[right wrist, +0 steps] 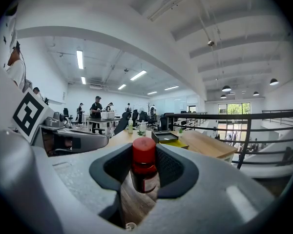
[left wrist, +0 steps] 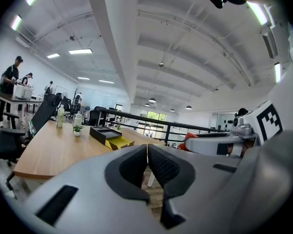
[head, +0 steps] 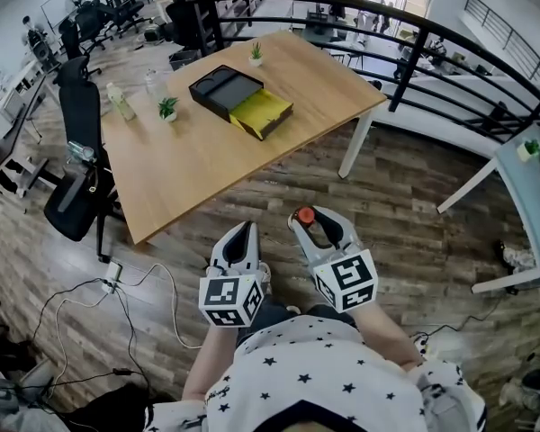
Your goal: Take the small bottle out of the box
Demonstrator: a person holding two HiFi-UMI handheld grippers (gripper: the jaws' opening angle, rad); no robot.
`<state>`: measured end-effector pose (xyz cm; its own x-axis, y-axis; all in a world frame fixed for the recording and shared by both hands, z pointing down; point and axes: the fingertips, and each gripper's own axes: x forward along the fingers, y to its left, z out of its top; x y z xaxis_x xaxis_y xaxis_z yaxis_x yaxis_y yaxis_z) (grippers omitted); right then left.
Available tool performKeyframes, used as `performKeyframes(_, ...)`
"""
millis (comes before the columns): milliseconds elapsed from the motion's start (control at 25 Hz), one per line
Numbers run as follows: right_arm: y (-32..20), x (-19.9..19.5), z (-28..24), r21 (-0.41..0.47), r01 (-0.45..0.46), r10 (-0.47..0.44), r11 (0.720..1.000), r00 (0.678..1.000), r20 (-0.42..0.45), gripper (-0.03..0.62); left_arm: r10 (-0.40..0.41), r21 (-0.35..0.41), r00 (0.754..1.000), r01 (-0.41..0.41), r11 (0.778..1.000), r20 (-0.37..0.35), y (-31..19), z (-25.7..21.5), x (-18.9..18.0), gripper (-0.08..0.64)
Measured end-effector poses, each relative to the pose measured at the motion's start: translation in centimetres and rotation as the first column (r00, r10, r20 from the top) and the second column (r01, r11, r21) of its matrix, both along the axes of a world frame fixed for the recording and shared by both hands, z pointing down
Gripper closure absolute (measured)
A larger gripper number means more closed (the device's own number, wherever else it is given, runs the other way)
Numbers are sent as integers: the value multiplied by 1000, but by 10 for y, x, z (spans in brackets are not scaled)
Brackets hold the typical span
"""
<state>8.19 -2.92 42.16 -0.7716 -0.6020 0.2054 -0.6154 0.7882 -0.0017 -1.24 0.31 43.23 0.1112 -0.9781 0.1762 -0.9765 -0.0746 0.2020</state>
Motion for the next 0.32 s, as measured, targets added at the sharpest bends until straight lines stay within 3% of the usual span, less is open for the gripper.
performKeyframes(320, -3, 3, 3, 3, 4, -4, 1000, 1000, -1, 451, 2, 2, 1000, -2, 1000, 1, -2, 2, 5, 554)
